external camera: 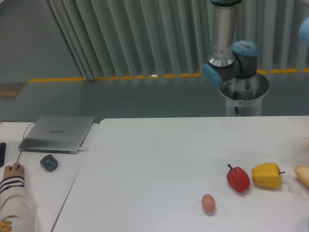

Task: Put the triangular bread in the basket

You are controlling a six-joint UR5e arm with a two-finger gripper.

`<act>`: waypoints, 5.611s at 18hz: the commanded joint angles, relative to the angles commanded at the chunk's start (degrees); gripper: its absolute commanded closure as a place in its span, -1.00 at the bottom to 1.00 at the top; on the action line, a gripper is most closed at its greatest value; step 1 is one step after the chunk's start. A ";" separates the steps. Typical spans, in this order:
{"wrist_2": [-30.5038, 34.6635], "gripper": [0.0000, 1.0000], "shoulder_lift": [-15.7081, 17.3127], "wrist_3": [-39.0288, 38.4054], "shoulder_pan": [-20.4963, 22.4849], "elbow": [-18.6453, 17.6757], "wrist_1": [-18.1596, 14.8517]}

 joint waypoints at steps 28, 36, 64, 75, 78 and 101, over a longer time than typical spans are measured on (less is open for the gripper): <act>8.96 -1.00 -10.19 -19.96 -13.18 -0.17 10.45; 9.14 -1.00 -12.57 -19.96 -13.19 -0.70 11.16; 9.14 0.43 -14.41 -20.93 -13.10 -0.53 13.10; 8.61 1.00 -13.10 -20.84 -12.75 -0.44 12.92; 8.44 1.00 -12.39 -20.75 -12.66 -0.44 12.83; 8.61 0.74 -16.00 -21.02 -12.39 -0.35 14.94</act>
